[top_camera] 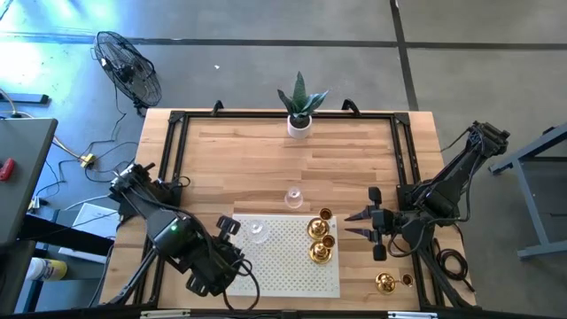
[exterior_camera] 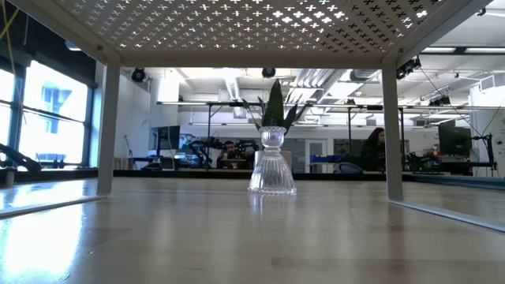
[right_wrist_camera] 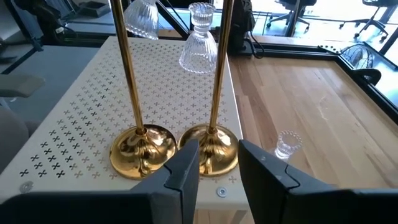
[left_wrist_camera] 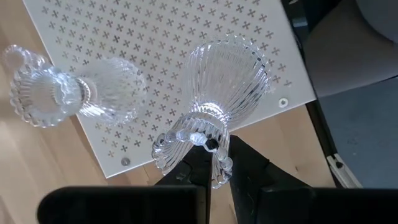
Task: Pick & Place candle stick holders
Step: Put the bottom left glass candle holder on the shelf
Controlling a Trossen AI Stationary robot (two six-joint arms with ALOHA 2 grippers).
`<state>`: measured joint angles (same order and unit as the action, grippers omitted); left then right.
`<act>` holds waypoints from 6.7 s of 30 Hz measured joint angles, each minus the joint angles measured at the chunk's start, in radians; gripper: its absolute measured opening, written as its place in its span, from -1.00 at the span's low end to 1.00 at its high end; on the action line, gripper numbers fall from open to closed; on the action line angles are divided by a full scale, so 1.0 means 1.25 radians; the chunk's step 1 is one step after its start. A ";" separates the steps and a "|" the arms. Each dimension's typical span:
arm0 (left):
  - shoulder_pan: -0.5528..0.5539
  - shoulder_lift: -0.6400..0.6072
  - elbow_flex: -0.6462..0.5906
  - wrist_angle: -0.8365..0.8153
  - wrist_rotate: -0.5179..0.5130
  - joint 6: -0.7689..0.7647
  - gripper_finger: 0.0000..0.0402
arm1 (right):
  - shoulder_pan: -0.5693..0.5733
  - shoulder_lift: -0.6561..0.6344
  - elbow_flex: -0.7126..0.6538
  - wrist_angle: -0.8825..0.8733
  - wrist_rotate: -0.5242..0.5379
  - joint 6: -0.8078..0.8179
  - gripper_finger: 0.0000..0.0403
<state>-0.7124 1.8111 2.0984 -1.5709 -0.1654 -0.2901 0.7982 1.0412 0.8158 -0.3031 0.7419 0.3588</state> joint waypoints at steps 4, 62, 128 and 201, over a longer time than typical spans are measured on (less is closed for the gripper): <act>0.009 0.000 -0.019 0.000 -0.003 0.000 -0.88 | 0.000 0.000 0.000 0.000 0.007 0.000 -0.49; 0.067 0.001 -0.035 -0.001 0.065 0.018 -0.88 | 0.000 0.000 0.000 -0.012 0.003 0.021 -0.49; 0.067 -0.001 -0.034 0.073 0.058 -0.005 -0.75 | 0.000 0.000 0.000 -0.018 0.003 0.021 -0.49; 0.067 0.006 0.045 0.106 0.065 -0.065 -0.21 | 0.000 0.000 0.000 -0.019 -0.009 0.020 -0.49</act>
<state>-0.6281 1.8183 2.1545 -1.4389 -0.0842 -0.3715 0.7986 1.0412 0.8154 -0.3264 0.7307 0.3836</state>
